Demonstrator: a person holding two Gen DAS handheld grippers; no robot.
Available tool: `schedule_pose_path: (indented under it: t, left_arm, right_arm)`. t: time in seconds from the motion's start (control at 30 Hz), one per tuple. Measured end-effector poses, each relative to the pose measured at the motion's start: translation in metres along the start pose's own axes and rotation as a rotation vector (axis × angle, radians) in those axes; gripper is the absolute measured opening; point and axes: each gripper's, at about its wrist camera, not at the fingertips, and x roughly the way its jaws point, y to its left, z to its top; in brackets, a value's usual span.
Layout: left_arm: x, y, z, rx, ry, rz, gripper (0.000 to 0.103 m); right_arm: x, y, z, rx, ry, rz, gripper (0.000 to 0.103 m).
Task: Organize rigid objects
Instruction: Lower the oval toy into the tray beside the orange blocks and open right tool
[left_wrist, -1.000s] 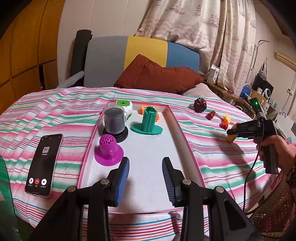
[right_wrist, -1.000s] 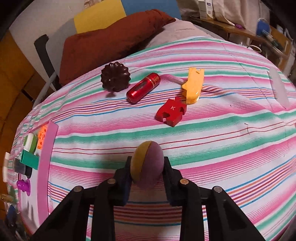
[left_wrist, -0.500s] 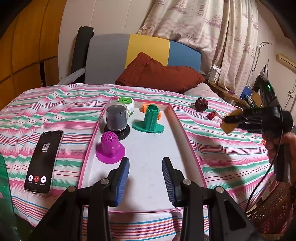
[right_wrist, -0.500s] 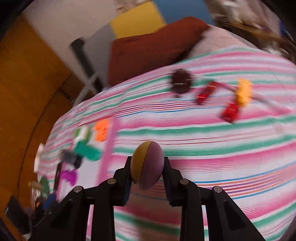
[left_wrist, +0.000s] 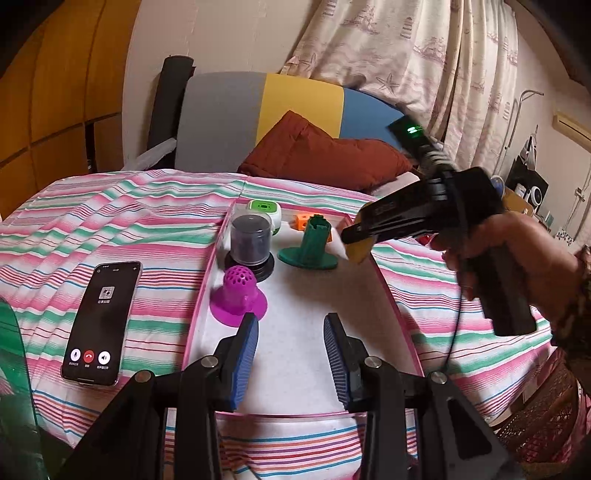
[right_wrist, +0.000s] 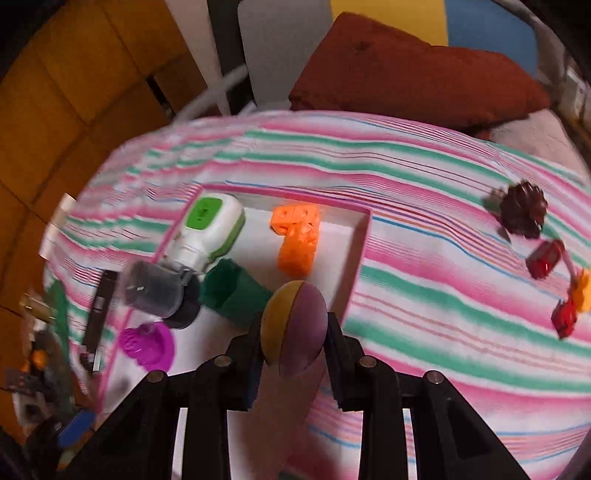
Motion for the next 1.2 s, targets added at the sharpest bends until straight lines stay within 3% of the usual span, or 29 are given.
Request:
schedule_pose_path:
  t: [0.13,0.37,0.63,0.73,0.9,1.2]
  left_arm:
    - [0.0,0.004,-0.001,-0.011,0.002,-0.002,0.037]
    - [-0.001,0.008,-0.002,-0.019,0.001,-0.007,0.037]
    - [-0.001,0.008,-0.002,-0.023,0.003,-0.007,0.037]
    - [0.0,0.007,-0.002,-0.018,0.005,-0.009,0.037]
    - [0.001,0.004,-0.003,-0.01,0.01,-0.009,0.037]
    - [0.004,-0.004,-0.002,0.009,0.022,-0.018,0.037]
  right_arm:
    - [0.016,0.004,0.01,-0.023,0.041,-0.039,0.03]
    - [0.022,-0.004,0.025,-0.035,0.021,-0.099,0.03]
    - [0.01,-0.016,0.035,0.033,-0.048,-0.087,0.033]
    - [0.0,-0.024,0.033,0.074,-0.095,-0.064,0.043]
    - [-0.015,-0.03,0.031,0.101,-0.144,-0.034,0.045]
    - [-0.045,-0.055,-0.001,0.186,-0.173,0.016,0.045]
